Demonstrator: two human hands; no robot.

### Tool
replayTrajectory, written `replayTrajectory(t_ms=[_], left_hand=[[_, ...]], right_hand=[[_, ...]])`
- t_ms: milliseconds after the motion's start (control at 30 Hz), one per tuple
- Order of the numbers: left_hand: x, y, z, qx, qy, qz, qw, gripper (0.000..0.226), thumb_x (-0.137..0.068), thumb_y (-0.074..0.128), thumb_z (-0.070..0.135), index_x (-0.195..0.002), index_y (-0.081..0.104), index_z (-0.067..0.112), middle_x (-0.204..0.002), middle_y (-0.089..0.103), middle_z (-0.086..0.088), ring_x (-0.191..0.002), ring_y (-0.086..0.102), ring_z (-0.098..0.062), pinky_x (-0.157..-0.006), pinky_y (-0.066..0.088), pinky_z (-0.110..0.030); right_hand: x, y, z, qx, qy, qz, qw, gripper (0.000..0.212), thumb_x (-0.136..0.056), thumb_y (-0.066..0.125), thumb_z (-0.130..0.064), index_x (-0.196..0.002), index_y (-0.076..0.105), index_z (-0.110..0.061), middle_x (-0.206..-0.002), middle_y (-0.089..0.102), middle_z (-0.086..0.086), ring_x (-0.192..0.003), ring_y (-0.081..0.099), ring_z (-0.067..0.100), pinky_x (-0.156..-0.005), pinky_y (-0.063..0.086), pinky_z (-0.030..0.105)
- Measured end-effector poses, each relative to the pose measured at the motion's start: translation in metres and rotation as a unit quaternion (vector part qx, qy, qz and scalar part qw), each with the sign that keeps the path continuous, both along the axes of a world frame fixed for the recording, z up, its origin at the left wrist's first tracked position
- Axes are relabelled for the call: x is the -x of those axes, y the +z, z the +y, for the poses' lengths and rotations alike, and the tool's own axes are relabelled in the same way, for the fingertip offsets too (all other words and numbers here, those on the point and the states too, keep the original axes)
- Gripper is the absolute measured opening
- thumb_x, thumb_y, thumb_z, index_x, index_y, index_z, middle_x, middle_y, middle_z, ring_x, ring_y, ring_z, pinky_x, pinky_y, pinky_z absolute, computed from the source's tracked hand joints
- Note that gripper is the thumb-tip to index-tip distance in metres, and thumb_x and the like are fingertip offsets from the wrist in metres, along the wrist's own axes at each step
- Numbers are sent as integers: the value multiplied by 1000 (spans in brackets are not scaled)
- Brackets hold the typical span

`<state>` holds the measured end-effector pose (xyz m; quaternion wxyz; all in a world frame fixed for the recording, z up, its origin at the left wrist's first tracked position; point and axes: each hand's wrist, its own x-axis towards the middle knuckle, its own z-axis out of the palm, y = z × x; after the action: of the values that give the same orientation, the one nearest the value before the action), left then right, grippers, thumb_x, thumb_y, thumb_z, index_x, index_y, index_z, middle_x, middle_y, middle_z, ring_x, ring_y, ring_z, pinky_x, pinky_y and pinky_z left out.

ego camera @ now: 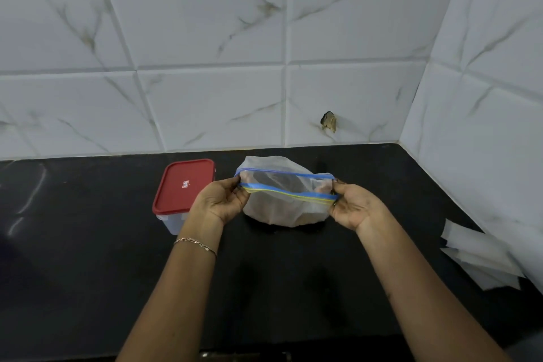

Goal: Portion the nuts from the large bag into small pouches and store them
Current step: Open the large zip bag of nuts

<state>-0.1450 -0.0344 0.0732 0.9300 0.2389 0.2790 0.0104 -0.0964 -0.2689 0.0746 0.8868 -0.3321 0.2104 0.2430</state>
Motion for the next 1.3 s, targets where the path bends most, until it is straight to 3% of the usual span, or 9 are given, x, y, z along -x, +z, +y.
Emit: replayTrajectory(t_ms=[200, 300, 400, 567, 733, 933, 1067, 1133, 1300], left_hand=[[3, -17, 2, 16, -42, 16, 999, 19, -78, 29, -4, -73, 44, 7, -45, 37, -2, -34, 29, -11, -38, 32, -17], [5, -19, 5, -152, -68, 20, 986, 20, -74, 44, 3, -89, 57, 0, -75, 60, -13, -61, 57, -20, -68, 51, -31], [8, -8, 0, -245, -81, 2, 966, 31, -58, 66, 7, -88, 61, 3, -92, 53, -16, -76, 50, -26, -75, 42, -39], [3, 6, -11, -512, -23, -24, 858, 20, -83, 69, 19, -100, 61, 13, -95, 66, -8, -83, 62, -21, -74, 51, -34], [-3, 3, -9, -596, -81, -78, 795, 32, -88, 66, 40, -82, 72, 10, -73, 69, 0, -66, 59, -7, -59, 46, -17], [-9, -7, 7, -498, -147, 16, 854, 62, -72, 61, 73, -65, 62, 12, -77, 64, -10, -72, 56, -25, -73, 46, -31], [-10, -20, 9, -201, -133, 65, 968, 55, -85, 66, 49, -111, 65, 0, -111, 68, -24, -110, 63, -37, -103, 45, -50], [-9, -23, 2, -102, -119, 57, 986, 45, -93, 60, 39, -105, 64, -5, -95, 71, -24, -100, 64, -32, -95, 50, -47], [-11, -30, -4, -24, -55, -35, 998, 23, -99, 50, 17, -108, 64, 0, -101, 71, -16, -88, 70, -25, -73, 60, -41]], right_hand=[[9, -3, -3, 26, 2, -7, 1000, 20, -102, 37, 0, -103, 45, -18, -65, 62, 11, -54, 56, 12, -64, 53, 25], [11, -10, -4, 73, 44, -51, 995, 20, -98, 39, 1, -102, 54, -11, -84, 65, 14, -76, 62, 19, -68, 57, 30], [8, -13, -5, 145, 65, -113, 981, 21, -93, 46, -5, -105, 62, -2, -100, 67, 14, -86, 66, 24, -62, 59, 34], [12, -10, 3, 245, 75, -261, 931, 15, -101, 49, -17, -97, 63, -16, -95, 69, 5, -87, 66, 18, -76, 54, 35], [3, -11, 5, 277, 84, -226, 930, 27, -101, 50, -29, -92, 69, -12, -89, 73, 8, -82, 69, 19, -77, 54, 34], [-5, -20, 2, 151, 116, -97, 977, 34, -89, 52, -22, -113, 67, -2, -108, 68, 16, -96, 64, 28, -88, 52, 42], [-2, -23, 9, 105, 121, -74, 984, 31, -90, 51, -25, -97, 74, -5, -101, 70, 15, -87, 69, 30, -78, 57, 44], [-1, -26, 14, 87, 122, -83, 985, 36, -93, 49, -25, -85, 77, -4, -91, 73, 14, -77, 71, 28, -70, 60, 42], [-3, -29, 10, 72, 83, -101, 989, 32, -94, 42, -16, -110, 66, -1, -105, 68, 17, -95, 65, 27, -95, 49, 41]])
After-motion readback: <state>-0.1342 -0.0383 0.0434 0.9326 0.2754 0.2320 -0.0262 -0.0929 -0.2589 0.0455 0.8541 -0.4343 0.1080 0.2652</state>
